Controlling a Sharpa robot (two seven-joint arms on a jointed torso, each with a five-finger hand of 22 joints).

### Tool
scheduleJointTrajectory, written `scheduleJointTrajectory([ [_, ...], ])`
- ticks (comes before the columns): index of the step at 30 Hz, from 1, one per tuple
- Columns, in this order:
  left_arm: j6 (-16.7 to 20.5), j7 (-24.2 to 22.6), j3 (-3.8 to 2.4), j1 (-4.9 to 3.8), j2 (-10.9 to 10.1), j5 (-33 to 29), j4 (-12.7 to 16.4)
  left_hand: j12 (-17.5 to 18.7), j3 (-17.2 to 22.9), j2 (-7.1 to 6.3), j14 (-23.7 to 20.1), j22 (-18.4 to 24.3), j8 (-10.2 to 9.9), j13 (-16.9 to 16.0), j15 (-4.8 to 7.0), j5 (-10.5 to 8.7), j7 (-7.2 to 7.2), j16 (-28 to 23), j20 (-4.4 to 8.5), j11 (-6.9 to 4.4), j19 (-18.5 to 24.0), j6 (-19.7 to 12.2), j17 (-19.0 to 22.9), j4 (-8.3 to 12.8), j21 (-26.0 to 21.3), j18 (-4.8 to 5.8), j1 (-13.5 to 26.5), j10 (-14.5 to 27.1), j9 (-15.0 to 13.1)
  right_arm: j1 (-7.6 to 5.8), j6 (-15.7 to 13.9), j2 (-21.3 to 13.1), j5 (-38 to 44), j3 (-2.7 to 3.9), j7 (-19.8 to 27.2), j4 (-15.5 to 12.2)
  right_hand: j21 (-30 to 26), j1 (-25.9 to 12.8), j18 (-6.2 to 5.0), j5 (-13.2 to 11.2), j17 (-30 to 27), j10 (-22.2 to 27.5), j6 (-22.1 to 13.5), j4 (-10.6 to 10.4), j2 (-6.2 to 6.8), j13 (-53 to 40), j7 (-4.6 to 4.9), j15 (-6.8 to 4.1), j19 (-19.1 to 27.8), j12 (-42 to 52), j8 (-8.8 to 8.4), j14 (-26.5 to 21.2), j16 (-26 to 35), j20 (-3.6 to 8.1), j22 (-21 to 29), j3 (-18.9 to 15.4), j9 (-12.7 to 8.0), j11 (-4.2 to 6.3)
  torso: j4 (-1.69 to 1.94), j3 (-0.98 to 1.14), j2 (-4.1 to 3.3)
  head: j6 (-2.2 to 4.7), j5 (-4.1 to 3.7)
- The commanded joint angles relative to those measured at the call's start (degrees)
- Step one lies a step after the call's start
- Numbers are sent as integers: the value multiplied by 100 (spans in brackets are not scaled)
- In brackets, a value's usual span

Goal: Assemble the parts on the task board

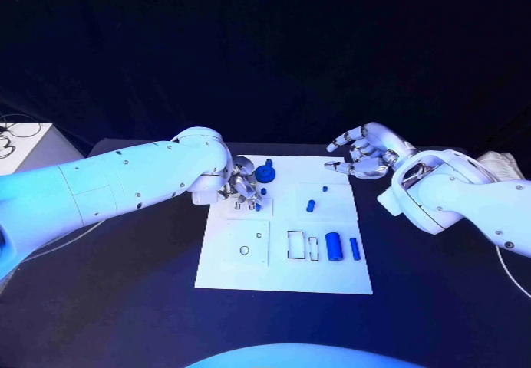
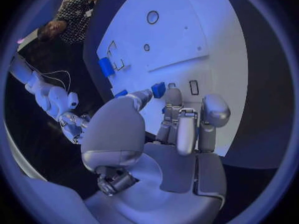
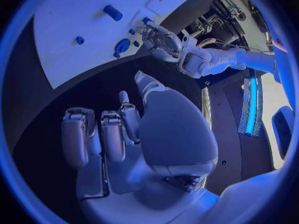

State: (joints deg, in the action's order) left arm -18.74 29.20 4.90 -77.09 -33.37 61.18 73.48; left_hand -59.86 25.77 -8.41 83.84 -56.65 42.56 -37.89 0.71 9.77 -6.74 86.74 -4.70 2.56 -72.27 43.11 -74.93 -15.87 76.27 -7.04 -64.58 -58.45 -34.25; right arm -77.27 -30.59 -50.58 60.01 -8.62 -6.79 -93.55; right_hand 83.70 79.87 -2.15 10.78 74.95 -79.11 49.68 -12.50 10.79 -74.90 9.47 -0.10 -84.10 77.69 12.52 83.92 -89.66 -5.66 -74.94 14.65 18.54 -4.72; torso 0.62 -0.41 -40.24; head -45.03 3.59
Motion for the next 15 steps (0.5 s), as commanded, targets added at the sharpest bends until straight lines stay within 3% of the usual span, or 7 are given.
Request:
scheduleJointTrajectory([
  [1,-84,-22,0,-1,19,-186,-5,-44,10,-5,296,-16,33,-13,40,4,17,-31,-16,-16,28,-34,-812,15,-9,59,-50,21,-9,-1,-1,18,183,3,10,10,-27,18,27,25,1398,36,35,-16,0,-442,3,34,-279,-34,-4,578,23,-35,-890,22,-10,9,2,1,-4,-3,0],
  [15,-102,-36,33,5,69,-290,-94,-43,2,-18,299,-27,39,-8,41,-10,15,-27,-16,-15,22,-21,-818,-4,-3,61,-49,21,-23,1,26,38,229,3,-12,17,-22,26,29,23,1396,36,38,-15,1,-441,3,33,-281,-34,-2,577,25,-35,-894,30,-11,10,-2,-1,-7,-18,-9],
])
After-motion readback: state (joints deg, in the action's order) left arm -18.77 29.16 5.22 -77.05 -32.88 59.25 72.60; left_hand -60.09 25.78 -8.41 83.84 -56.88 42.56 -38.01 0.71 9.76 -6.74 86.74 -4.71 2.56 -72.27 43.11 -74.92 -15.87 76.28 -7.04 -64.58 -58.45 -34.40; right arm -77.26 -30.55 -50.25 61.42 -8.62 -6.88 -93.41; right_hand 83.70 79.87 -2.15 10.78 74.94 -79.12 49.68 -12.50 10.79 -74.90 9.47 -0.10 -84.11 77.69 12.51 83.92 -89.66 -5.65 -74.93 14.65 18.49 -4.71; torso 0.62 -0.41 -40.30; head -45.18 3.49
